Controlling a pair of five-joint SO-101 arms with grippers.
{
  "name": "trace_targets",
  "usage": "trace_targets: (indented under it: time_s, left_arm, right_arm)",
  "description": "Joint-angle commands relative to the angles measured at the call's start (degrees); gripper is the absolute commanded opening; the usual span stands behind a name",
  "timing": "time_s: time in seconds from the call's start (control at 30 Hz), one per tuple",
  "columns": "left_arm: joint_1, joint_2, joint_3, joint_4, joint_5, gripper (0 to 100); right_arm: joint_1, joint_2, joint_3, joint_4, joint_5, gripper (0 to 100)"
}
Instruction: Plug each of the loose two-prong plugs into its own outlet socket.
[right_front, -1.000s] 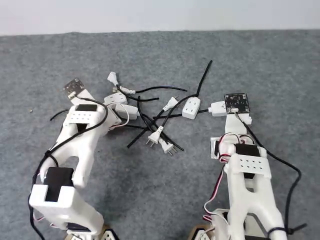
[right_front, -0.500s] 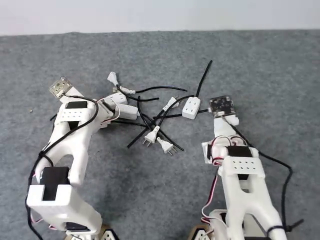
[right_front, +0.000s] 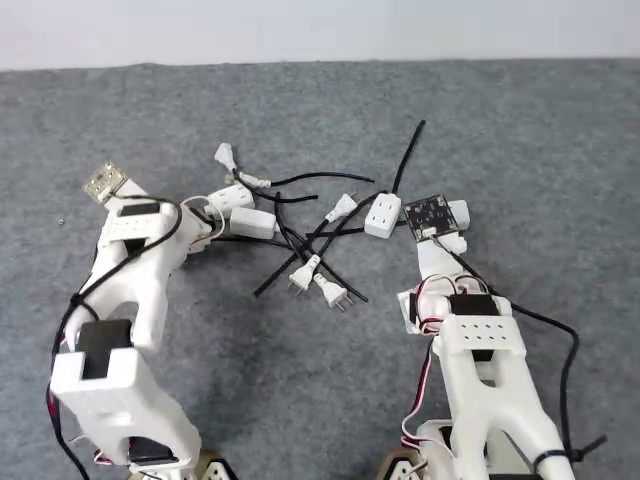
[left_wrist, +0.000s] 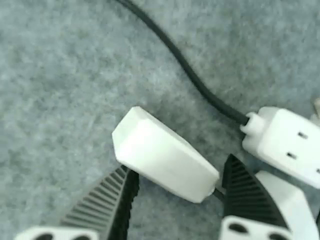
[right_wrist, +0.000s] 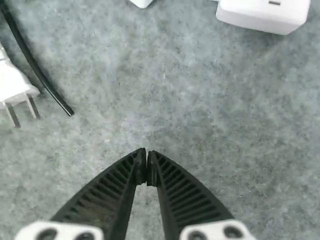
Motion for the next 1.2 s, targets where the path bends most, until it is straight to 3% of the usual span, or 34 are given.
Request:
trace_targets:
  time_s: [0.0, 0.2, 0.27, 0.4, 0.53, 0.67, 0.8, 0.9, 1.03, 1.17]
  left_arm:
    - [-0.4, 3.3, -8.5, 6.2, 0.9, 24]
    - [-0.1, 6.2, -12.7, 11.9, 0.5, 0]
    - [1.4, 6.2, -12.7, 13.2, -1.5, 2]
    - [8.1, 4.9, -11.8, 16.7, -12.5, 1]
    - [15.0, -5.3, -2.4, 10.3, -15.2, 1]
    - [21.8, -24.0, 11.6, 1.6, -20.7, 1]
    - [26.9, -43.2, 21.4, -0.5, -21.4, 1]
    - [30.2, -51.5, 21.8, 4.7, -21.4, 1]
    - [34.3, -53.9, 18.8, 10.3, -21.2, 1]
    - [34.8, -51.7, 18.1, 10.2, -21.1, 1]
  right_arm:
    - [-0.4, -0.1, -0.6, 0.6, 0.6, 1.3]
    - [-0.4, -0.1, -0.6, 0.3, 0.6, 1.3]
    - [-0.4, -0.1, -0.6, 0.1, 0.6, 1.3]
    - [-0.4, -0.1, -0.6, 0.0, 0.6, 1.3]
    - [-0.2, -0.1, -0.6, 0.0, 0.6, 1.3]
    - [-0.1, -0.1, -0.6, 0.0, 0.4, 1.3]
    - [-0.2, 0.0, -0.6, 0.0, 0.3, 1.3]
    - [-0.2, 0.0, -0.6, 0.0, 0.2, 1.3]
    - [0.0, 0.0, -0.6, 0.0, 0.2, 1.3]
    - [0.0, 0.0, -0.6, 0.0, 0.2, 1.3]
